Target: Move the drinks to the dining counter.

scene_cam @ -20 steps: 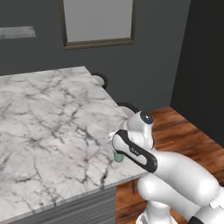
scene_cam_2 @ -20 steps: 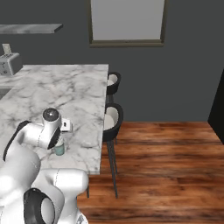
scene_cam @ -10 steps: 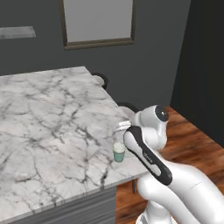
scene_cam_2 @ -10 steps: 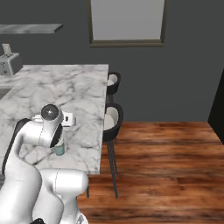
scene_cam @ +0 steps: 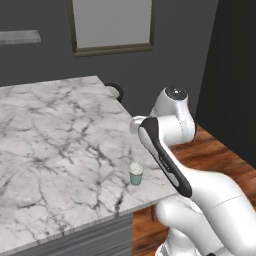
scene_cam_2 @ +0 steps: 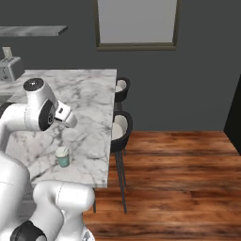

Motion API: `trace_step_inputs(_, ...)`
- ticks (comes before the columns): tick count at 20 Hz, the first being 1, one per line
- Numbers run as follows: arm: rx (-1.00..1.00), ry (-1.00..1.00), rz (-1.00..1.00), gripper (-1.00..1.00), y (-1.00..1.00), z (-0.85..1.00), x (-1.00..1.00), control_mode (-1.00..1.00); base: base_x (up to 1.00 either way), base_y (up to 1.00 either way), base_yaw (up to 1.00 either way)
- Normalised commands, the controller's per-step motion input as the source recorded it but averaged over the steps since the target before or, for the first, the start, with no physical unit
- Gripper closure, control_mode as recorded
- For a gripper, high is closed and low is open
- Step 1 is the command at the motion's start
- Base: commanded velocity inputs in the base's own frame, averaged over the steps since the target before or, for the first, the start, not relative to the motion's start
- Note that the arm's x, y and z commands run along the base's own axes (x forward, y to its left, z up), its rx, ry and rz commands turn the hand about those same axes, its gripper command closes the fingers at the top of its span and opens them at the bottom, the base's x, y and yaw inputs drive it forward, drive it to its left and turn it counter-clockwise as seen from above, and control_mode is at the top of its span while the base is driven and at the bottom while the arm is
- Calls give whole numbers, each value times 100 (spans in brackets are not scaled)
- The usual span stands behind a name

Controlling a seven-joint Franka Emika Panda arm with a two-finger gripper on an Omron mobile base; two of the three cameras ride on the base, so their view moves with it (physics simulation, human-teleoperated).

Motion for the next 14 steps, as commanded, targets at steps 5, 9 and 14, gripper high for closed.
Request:
trace_step_inputs(5,-2,42,-18,-100,-1,94,-28,-100,0,0,0)
trace_step_inputs(9,0,12,5,-100,-5,33,-54,-100,0,0,0)
trace_step_inputs(14,0,-7,20,-100,0,8,-68,-100,0,0,0)
